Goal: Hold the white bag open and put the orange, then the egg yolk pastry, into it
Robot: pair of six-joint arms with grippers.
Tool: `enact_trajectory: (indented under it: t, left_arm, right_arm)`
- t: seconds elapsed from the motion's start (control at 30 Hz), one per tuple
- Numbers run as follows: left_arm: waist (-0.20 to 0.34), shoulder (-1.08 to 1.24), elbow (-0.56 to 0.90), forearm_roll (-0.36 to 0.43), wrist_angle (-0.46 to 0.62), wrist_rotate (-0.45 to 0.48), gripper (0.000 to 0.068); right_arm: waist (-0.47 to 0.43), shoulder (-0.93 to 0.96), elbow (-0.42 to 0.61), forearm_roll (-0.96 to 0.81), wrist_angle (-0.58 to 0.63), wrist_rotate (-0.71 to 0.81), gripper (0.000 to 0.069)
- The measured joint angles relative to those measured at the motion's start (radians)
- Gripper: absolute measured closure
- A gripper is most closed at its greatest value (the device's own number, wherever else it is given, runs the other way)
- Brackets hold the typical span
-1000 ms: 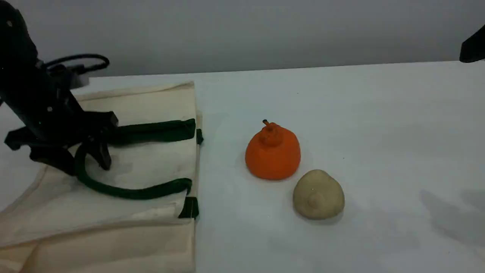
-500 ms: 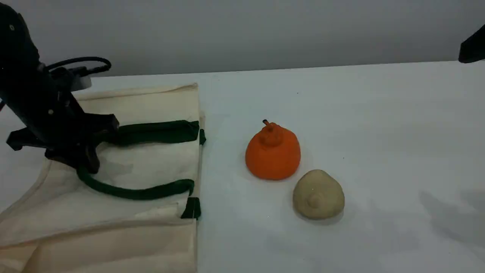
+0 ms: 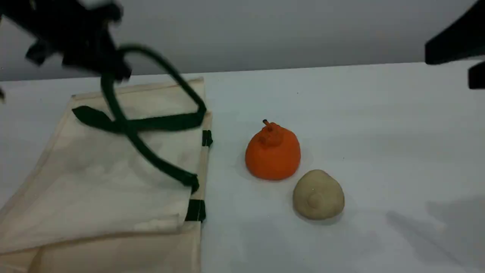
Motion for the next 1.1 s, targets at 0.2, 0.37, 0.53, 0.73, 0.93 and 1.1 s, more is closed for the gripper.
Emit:
enact_trajectory:
  t: [0.2, 0.37, 0.53, 0.73, 0.93, 1.1]
  left_arm:
    - [0.000, -0.120, -0.049, -0.194, 0.184, 0.093, 0.0610]
    - [0.000, -0.235, -0.053, -0.233, 0.274, 0.092, 0.0610]
    - [0.000, -0.339, -0.053, -0.166, 0.296, 0.055, 0.0610]
    - [0.000, -0.427, -0.053, -0.015, 0.307, -0.056, 0.0610]
    - [0.000, -0.480, -0.088, 0.095, 0.336, -0.106, 0.0610]
    - [0.000, -0.479, -0.101, 0.121, 0.360, -0.131, 0.0610]
  right_arm:
    - [0.000, 0.000, 0.000, 0.150, 0.061, -0.155, 0.0131]
    - [0.000, 0.000, 0.000, 0.228, 0.061, -0.226, 0.0131]
    - [0.000, 0.000, 0.001, 0.259, 0.059, -0.285, 0.0131]
    - [0.000, 0.043, 0.001, 0.342, 0.055, -0.393, 0.0131]
    - [0.039, 0.179, -0.002, 0.340, 0.059, -0.407, 0.0131]
    - [0.093, 0.305, -0.045, 0.338, 0.062, -0.406, 0.0131]
